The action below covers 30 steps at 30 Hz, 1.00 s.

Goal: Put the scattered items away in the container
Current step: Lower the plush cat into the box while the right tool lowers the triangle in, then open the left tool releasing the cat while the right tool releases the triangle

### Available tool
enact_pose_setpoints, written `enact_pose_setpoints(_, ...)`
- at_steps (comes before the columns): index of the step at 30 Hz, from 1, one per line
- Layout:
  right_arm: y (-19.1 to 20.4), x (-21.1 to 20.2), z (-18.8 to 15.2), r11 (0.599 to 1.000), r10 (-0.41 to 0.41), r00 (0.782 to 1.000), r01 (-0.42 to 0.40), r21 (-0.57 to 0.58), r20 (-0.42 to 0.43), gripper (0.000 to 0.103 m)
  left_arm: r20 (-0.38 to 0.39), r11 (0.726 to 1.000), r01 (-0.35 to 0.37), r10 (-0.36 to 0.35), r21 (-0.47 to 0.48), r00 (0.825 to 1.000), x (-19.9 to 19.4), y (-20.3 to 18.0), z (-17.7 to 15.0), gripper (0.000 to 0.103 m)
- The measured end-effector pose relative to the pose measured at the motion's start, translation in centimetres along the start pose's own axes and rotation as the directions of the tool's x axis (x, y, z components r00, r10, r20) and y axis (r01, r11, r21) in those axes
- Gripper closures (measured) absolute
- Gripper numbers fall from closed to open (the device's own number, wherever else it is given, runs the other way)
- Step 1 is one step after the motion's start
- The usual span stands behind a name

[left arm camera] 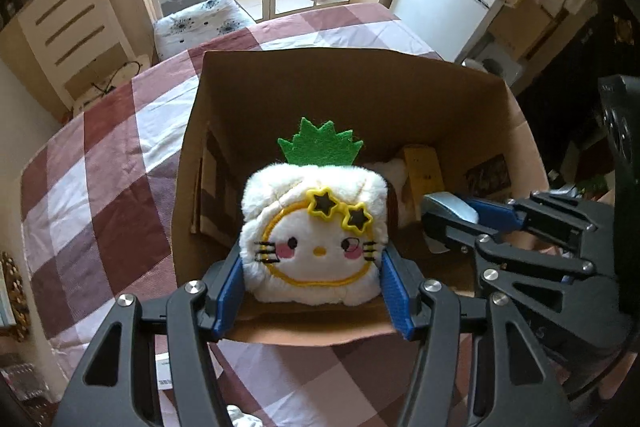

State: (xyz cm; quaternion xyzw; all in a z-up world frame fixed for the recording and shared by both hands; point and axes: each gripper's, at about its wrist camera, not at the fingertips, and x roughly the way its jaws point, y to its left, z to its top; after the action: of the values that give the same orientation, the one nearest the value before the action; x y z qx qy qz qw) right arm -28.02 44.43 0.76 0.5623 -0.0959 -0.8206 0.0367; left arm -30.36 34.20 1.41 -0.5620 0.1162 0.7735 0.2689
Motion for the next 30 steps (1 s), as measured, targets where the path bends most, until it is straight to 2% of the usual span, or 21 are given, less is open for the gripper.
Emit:
enact_pose_setpoints(7, 0.0, 0.2, -0.2, 1.0, -0.019, 1.0, 0.018, -0.02, -0.008, 0.078, -0.002, 0.998, -0.022, 0.022, 0.062, 1.0, 0.5, -1.5, -0.5, 0.041)
enact_pose_setpoints(22, -0.5, 0.0, 0.1, 1.0, -0.013, 1.0, 0.013, 0.0, -0.021, 0.078, 0.009, 0.998, -0.017, 0.017, 0.061, 1.0, 0.3, -1.4, -0.1, 0.035)
enact_pose_setpoints(30, -1.0, -0.6, 0.6, 0.999, 0.026, 0.999, -0.025, 0.041, -0.025, 0.065, 0.036, 0.999, -0.003, 0.001, 0.046, 0.999, -0.8, -0.6, 0.1, 0.029)
